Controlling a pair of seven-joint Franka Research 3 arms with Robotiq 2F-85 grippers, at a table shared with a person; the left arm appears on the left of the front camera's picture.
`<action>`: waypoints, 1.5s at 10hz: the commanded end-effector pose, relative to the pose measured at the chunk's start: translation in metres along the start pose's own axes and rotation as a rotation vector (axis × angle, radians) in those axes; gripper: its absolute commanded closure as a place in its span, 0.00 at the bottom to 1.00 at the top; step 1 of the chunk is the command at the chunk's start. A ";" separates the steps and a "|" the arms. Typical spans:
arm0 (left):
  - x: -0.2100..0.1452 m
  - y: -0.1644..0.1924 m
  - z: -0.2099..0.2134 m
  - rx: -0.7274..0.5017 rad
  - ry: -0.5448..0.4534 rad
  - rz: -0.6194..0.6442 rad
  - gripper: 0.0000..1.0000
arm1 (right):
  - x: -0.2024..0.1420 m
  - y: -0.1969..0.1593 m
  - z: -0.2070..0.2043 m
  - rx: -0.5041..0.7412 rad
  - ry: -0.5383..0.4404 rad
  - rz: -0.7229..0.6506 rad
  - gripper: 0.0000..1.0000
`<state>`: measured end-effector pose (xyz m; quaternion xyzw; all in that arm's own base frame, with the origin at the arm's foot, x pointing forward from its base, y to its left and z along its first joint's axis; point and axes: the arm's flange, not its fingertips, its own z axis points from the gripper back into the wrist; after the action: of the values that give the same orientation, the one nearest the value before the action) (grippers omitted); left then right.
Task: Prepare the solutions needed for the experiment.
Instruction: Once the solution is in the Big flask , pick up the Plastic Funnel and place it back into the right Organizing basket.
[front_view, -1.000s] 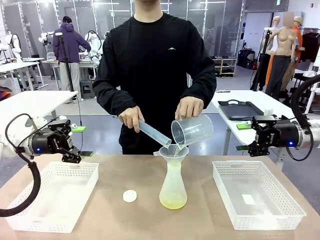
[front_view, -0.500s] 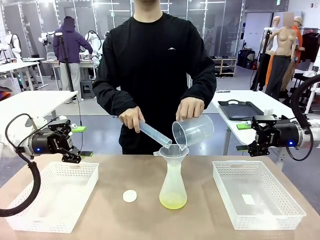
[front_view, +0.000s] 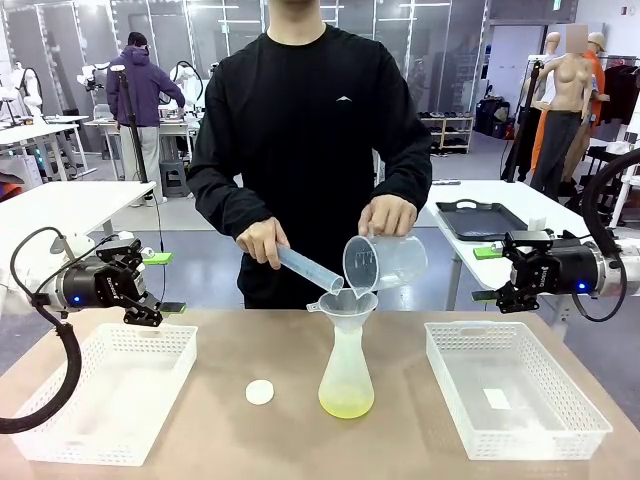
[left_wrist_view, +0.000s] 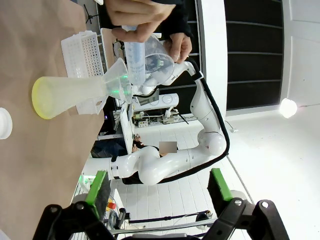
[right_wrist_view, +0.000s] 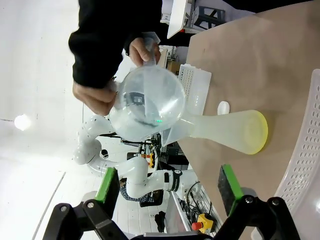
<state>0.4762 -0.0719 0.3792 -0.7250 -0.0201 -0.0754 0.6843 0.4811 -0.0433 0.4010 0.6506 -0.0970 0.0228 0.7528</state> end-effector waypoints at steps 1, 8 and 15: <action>0.000 -0.002 -0.001 -0.007 -0.005 0.004 0.00 | 0.000 0.000 0.000 0.000 -0.001 0.014 0.00; 0.000 -0.002 -0.001 -0.007 -0.005 0.004 0.00 | 0.000 0.000 0.000 0.000 -0.001 0.014 0.00; 0.000 -0.002 -0.001 -0.007 -0.005 0.004 0.00 | 0.000 0.000 0.000 0.000 -0.001 0.014 0.00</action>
<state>0.4762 -0.0719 0.3792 -0.7250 -0.0201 -0.0754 0.6843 0.4811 -0.0432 0.4010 0.6506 -0.0969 0.0229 0.7528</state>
